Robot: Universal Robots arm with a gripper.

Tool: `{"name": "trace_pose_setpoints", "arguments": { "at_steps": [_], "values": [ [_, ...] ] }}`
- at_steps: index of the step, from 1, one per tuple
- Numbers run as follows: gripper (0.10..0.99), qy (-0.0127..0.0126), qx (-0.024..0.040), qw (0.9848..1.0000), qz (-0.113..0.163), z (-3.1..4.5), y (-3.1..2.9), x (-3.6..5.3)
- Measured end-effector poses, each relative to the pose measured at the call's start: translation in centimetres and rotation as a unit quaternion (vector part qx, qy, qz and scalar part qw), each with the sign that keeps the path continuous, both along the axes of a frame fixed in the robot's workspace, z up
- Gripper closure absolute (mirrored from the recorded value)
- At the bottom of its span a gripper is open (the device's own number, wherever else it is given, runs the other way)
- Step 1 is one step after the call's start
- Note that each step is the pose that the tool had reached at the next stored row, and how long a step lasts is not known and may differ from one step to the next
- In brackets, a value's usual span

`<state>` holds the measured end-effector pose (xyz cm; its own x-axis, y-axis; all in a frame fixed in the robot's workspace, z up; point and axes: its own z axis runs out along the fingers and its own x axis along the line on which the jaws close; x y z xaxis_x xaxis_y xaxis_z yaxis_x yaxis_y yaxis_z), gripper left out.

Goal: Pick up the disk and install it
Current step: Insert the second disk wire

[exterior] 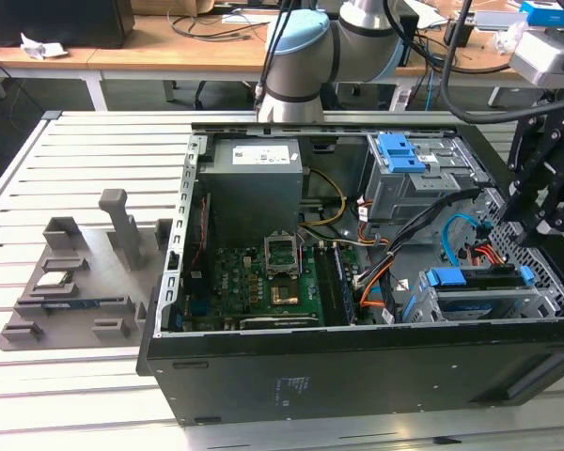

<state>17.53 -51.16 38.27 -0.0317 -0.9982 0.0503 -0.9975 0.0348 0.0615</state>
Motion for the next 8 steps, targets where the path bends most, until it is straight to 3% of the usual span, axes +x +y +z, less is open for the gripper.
{"name": "trace_pose_setpoints", "arguments": {
  "at_steps": [1,5,8],
  "values": [
    [0.667,0.0000,0.0000,1.0000,0.001,-0.05,0.32,-0.54],
    [0.667,0.0000,0.0001,0.9999,0.010,-0.54,0.31,-2.19],
    [0.667,0.0000,-0.0001,0.9997,0.023,-0.85,0.25,-2.59]
  ]
}}
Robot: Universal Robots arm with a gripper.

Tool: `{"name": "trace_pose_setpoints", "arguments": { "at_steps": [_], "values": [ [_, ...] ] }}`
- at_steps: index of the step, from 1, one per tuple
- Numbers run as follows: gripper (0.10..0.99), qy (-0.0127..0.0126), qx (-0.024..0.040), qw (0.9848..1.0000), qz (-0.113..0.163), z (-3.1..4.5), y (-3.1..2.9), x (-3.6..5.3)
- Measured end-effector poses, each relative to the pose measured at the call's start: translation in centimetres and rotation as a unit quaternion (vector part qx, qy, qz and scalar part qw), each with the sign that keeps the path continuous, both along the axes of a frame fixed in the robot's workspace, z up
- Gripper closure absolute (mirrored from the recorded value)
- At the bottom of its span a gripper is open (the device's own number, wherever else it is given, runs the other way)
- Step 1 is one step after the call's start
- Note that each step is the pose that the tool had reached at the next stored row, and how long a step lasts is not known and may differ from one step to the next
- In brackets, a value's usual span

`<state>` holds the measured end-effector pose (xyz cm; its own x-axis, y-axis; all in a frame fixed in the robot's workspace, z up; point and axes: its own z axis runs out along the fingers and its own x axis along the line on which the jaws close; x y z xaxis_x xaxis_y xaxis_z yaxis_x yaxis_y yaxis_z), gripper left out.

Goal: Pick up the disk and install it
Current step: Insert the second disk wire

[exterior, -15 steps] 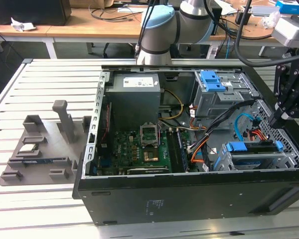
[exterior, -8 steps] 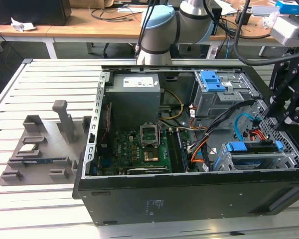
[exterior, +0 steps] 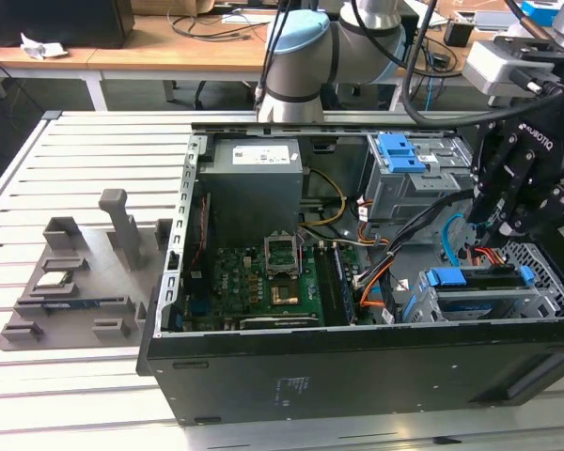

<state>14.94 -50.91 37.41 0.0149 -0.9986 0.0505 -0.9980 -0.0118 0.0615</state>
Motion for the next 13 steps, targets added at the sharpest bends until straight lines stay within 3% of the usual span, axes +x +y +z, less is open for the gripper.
{"name": "trace_pose_setpoints", "arguments": {
  "at_steps": [3,4,6,9,12,13],
  "values": [
    [0.682,0.0000,0.0002,1.0000,0.000,-0.02,0.00,0.00],
    [0.812,0.0000,0.0002,1.0000,0.000,-0.03,0.00,0.00],
    [0.925,0.0000,0.0003,1.0000,0.000,-0.04,0.00,0.00],
    [0.925,0.0000,0.0005,1.0000,0.000,-0.06,-0.09,0.00],
    [0.925,0.0000,-0.0009,1.0000,0.000,-0.27,-1.76,0.00],
    [0.925,0.0000,-0.0008,1.0000,0.000,-0.48,-1.90,0.00]
  ]
}}
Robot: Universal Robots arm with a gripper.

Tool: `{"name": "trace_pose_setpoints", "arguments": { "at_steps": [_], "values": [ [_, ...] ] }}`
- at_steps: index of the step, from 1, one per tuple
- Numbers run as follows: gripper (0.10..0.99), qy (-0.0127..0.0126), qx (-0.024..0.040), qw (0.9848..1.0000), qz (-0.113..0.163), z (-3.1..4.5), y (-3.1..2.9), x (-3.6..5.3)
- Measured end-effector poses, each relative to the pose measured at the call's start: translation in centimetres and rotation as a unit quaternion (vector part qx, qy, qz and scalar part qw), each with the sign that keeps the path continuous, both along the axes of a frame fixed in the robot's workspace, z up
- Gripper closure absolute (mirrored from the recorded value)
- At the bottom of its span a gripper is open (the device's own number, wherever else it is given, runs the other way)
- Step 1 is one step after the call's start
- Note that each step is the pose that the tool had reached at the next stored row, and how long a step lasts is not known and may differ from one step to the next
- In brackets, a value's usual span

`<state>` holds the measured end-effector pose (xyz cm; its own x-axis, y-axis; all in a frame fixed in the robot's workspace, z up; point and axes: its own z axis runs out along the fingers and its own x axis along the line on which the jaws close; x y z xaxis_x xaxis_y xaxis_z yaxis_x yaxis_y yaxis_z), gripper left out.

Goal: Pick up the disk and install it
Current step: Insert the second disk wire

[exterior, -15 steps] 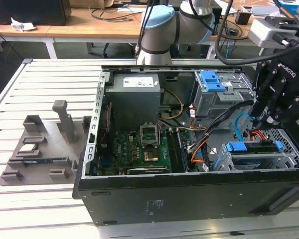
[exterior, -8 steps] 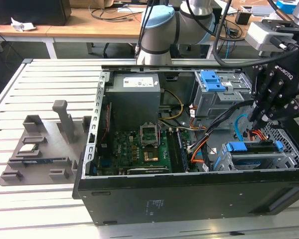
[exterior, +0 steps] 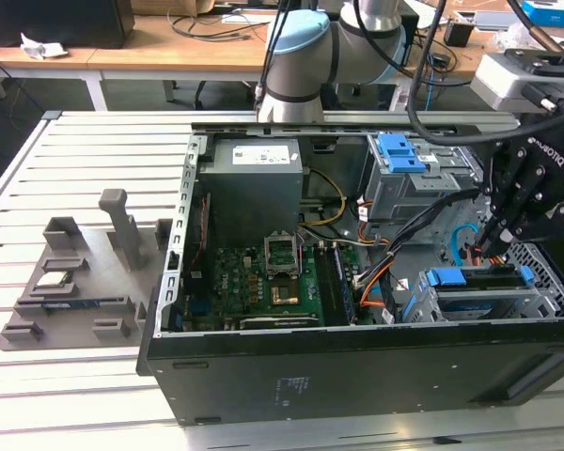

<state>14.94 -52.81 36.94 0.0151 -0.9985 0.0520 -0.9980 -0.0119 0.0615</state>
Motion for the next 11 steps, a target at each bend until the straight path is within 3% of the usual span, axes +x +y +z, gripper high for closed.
{"name": "trace_pose_setpoints", "arguments": {
  "at_steps": [11],
  "values": [
    [0.925,0.0000,-0.0001,1.0000,0.001,-2.12,-0.05,0.39]
  ]
}}
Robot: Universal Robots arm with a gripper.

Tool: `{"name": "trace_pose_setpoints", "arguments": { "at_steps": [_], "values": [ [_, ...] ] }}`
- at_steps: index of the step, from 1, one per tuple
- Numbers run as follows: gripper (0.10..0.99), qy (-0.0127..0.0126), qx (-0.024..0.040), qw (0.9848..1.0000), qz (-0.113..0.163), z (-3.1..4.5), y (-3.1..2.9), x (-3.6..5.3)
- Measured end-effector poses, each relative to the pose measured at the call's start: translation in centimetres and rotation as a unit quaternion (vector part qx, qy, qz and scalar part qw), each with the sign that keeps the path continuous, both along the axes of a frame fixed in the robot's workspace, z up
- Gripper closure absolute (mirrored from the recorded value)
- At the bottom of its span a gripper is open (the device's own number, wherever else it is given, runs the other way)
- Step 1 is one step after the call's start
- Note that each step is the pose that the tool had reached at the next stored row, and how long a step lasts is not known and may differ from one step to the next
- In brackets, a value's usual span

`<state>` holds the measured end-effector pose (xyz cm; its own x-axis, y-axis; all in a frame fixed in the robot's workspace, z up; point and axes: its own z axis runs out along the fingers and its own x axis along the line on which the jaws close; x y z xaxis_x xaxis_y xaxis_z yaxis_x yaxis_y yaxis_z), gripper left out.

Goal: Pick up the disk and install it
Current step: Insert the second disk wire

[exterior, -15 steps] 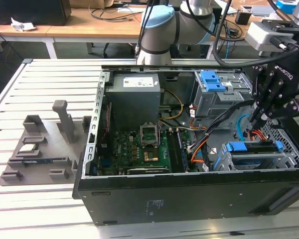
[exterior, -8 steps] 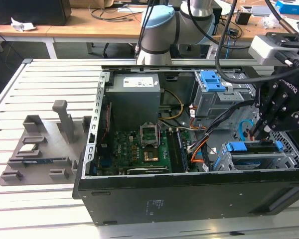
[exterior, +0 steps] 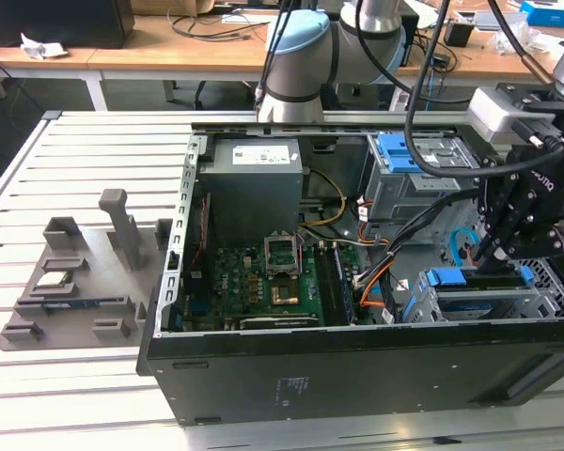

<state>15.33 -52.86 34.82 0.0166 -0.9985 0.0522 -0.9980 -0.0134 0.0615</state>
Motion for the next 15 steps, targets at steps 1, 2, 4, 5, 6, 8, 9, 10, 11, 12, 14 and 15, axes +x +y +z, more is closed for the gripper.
{"name": "trace_pose_setpoints", "arguments": {
  "at_steps": [1,2,4,5,6,8,9,10,11,12,14,15],
  "values": [
    [0.925,0.0000,0.0001,1.0000,0.000,-0.01,0.00,0.00],
    [0.925,0.0000,0.0014,1.0000,0.000,-0.02,0.00,0.00],
    [0.925,0.0000,0.0058,1.0000,0.000,-0.04,0.00,-0.01],
    [0.925,0.0000,0.0083,1.0000,0.000,-0.05,-0.01,-0.05],
    [0.925,0.0000,0.0103,0.9999,0.000,-0.07,-0.02,-0.07],
    [0.925,0.0000,0.0112,0.9999,0.001,-0.08,-0.23,-0.09],
    [0.925,0.0000,0.0112,0.9999,0.002,-0.08,-0.28,-0.09],
    [0.925,0.0000,0.0112,0.9999,0.002,-0.08,-0.29,-0.09],
    [0.925,0.0000,0.0114,0.9999,0.002,-0.10,-0.30,-0.09],
    [0.925,0.0000,0.0116,0.9999,0.002,-0.13,-0.30,-0.09],
    [0.925,0.0001,0.0121,0.9999,0.003,-0.23,-0.30,-0.09],
    [0.925,0.0000,0.0124,0.9999,0.003,-0.29,-0.30,-0.09]
  ]
}}
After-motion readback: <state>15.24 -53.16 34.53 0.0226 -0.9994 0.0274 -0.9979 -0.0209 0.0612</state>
